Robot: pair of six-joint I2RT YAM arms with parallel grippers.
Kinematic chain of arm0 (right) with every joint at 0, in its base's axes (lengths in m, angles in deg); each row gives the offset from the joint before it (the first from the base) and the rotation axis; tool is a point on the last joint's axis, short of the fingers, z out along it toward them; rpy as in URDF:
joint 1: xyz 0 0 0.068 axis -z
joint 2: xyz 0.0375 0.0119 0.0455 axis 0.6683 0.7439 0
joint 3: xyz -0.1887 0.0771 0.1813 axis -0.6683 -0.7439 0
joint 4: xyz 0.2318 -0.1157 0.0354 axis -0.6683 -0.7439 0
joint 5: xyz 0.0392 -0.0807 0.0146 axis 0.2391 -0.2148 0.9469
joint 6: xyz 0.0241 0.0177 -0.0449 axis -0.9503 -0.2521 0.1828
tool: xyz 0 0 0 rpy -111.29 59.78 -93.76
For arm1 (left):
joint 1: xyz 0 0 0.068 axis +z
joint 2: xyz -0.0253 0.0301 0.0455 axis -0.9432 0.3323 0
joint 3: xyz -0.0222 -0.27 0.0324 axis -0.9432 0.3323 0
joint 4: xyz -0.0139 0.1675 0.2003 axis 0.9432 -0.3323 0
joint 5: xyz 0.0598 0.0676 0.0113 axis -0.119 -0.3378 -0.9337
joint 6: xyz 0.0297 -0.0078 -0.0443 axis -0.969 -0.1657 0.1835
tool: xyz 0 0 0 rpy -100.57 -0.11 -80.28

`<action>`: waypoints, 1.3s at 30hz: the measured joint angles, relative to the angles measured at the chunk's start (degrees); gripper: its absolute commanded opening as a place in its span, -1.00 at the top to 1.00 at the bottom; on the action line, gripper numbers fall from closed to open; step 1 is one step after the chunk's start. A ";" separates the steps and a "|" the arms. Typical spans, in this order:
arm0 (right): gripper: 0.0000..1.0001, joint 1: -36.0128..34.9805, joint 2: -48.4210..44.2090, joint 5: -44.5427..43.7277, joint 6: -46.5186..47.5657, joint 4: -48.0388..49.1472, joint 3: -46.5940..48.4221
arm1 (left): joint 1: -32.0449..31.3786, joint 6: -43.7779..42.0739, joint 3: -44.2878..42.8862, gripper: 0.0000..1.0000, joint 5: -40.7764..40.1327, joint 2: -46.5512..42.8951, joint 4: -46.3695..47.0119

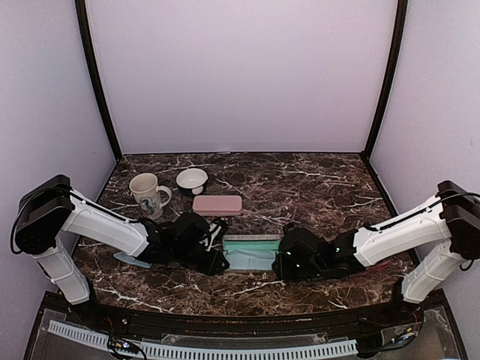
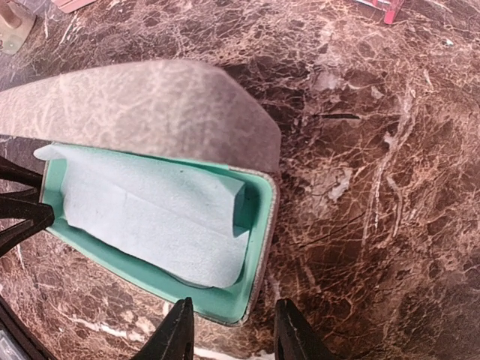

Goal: Organize the sunglasses
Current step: Rotate the opened sunglasses case at the center of the board, then move the sunglasses to the center of the board.

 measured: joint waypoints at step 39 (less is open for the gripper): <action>-0.40 2.40 -9.92 -3.10 14.47 -8.41 6.45 | 3.28 -0.46 7.74 -0.18 -17.18 -26.34 -15.45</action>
